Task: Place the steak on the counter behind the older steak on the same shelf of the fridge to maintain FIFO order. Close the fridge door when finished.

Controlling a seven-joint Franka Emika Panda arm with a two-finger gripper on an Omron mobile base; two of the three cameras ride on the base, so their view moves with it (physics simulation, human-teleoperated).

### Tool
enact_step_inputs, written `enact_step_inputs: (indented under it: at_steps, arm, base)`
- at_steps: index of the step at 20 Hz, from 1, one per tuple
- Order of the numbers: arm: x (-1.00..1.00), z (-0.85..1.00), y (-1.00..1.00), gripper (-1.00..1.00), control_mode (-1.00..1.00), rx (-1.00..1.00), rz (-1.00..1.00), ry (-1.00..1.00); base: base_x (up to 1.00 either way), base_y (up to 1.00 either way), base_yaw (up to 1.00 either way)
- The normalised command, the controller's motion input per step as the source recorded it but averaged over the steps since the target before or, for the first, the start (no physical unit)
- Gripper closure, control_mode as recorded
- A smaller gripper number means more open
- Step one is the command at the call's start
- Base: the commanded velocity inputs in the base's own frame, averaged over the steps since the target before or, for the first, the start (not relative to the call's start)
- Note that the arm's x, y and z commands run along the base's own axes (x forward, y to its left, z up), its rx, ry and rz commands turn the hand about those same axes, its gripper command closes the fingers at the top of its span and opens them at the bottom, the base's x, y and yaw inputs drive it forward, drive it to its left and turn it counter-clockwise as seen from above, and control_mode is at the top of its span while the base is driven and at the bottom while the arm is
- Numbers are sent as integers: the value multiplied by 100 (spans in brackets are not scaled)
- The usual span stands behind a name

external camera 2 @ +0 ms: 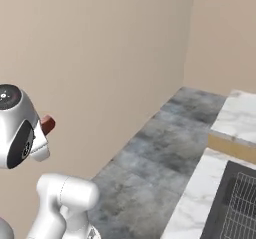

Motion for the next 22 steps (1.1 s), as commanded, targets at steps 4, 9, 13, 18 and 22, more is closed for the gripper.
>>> enact_step_inputs:
  at_steps: [4, 9, 13, 18, 22]
  arm:
    - [0, 0, 0, 100, 100, 0, 0, 0]
    - [0, 0, 0, 100, 100, 0, 0, 0]
    - [0, 0, 0, 100, 100, 0, 0, 0]
    - [0, 0, 0, 100, 100, 0, 0, 0]
    - [0, 0, 0, 100, 100, 0, 0, 0]
  base:
    - [100, 66, -67]
    - [100, 56, -67]
    - [100, 55, -66]
    - [100, 59, -65]
    - [100, 61, -64]
